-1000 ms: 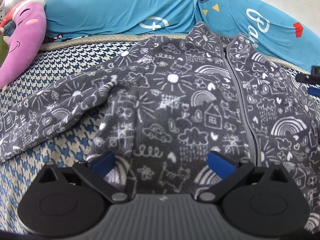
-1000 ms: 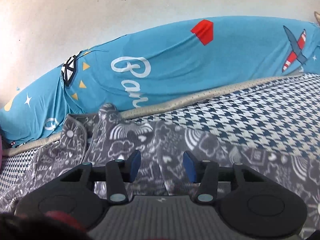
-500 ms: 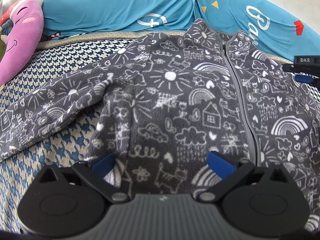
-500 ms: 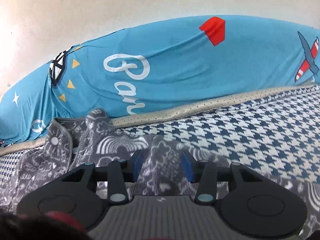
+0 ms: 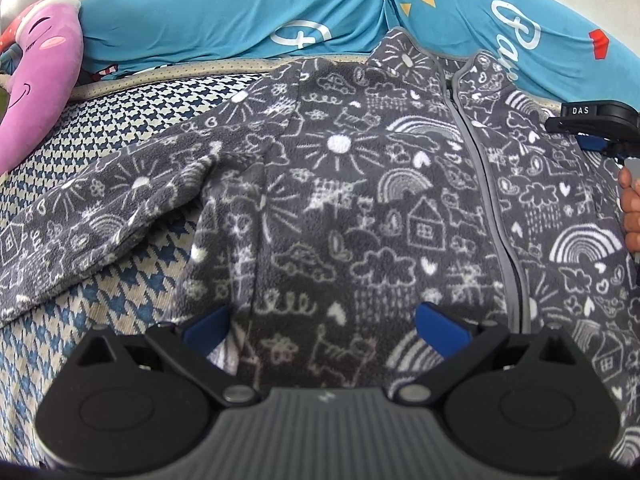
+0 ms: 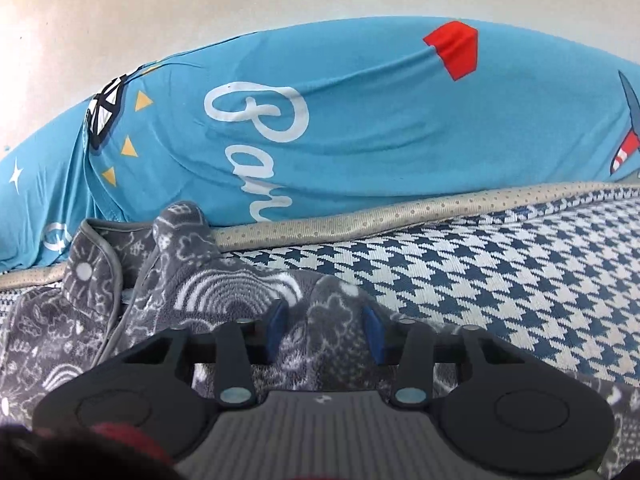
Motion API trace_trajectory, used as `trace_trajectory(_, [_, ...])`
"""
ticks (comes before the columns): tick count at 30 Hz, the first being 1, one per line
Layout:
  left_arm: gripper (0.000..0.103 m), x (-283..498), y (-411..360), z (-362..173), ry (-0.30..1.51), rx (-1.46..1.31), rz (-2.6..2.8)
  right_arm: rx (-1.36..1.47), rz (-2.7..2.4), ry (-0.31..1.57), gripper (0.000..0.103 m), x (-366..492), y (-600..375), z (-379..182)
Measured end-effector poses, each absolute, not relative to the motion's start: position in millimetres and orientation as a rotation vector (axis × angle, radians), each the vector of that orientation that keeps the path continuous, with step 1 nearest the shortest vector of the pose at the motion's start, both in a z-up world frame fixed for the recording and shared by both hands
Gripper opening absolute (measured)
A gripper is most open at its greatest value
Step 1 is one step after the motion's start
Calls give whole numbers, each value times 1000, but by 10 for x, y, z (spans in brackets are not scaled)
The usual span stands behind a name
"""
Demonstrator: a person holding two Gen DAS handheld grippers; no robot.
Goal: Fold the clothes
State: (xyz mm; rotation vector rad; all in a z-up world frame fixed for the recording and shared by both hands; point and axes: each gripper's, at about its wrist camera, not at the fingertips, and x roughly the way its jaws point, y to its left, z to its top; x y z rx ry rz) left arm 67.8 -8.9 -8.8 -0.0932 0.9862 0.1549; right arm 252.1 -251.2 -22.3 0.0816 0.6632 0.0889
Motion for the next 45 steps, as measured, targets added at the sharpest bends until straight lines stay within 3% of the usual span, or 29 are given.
trace_trajectory(7, [103, 690, -104, -107, 990, -80, 160, 65, 61, 628, 10, 2502, -2478, -221])
trace_trajectory(14, [103, 702, -97, -119, 989, -74, 161, 101, 23, 619, 7, 2534, -2489, -217])
trace_trajectory(30, [103, 716, -8, -41, 974, -121, 149, 234, -28, 667, 18, 2239, -2640, -28])
trace_trajectory(34, [103, 701, -37, -67, 988, -97, 137, 254, -34, 694, 35, 2038, -2701, 63])
trace_trajectory(45, [103, 613, -87, -89, 968, -44, 146, 344, -36, 770, 36, 1370, -2745, 176])
